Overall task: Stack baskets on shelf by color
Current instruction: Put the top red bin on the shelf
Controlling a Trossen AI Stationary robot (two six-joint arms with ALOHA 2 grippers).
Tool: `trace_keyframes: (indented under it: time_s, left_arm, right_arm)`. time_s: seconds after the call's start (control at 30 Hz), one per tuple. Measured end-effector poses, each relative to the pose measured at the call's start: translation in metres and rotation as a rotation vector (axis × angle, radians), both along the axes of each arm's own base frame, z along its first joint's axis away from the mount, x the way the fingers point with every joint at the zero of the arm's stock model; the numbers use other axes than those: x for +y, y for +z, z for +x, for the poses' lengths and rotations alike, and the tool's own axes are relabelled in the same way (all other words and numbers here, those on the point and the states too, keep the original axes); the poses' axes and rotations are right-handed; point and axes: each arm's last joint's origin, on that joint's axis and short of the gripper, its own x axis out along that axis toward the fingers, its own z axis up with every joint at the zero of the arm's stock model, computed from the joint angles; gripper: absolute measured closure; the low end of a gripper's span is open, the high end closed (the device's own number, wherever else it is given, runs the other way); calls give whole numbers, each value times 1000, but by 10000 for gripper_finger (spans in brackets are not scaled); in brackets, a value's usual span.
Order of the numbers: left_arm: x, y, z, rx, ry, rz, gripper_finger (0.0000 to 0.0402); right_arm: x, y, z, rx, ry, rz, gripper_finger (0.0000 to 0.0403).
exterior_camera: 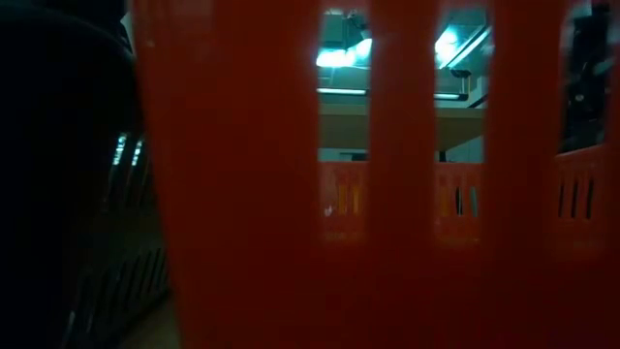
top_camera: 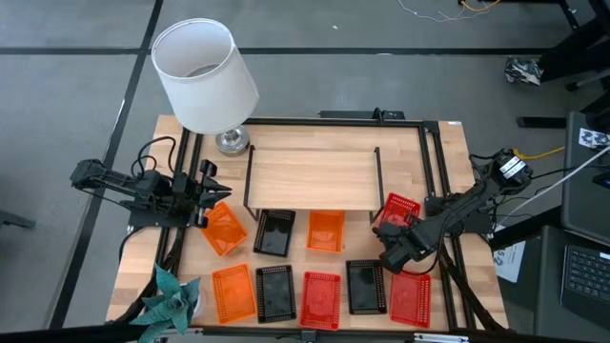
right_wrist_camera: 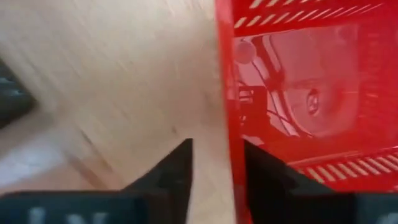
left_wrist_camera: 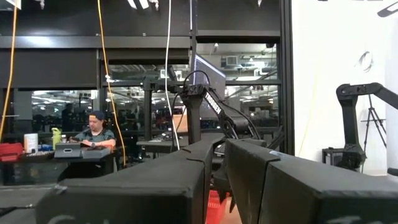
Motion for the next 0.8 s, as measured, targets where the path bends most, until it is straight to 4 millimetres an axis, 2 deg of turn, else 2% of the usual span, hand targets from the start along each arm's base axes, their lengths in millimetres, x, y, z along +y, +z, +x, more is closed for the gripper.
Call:
trace_keyframes:
  time_s: [0.1,0.2,0.3,0.43,0.67,0.8]
  left_arm:
    - [0,0,0,0,1,1,363]
    - [0,0,0,0,1,2,363]
    - [0,0,0,0,1,2,363]
    - [0,0,0,0,1,2,363]
    - [0,0,0,0,2,3,363]
    - [0,0,0,0,2,4,363]
  right_arm:
    - [2,6,2,7,2,-3,382]
    - [3,17,4,37,-2,-4,395]
    - [8,36,9,46,-2,-4,399]
    - [13,74,15,87,-3,17,401]
    - [19,154,13,187,-77,167,402]
    - [20,188,16,80,-93,211,402]
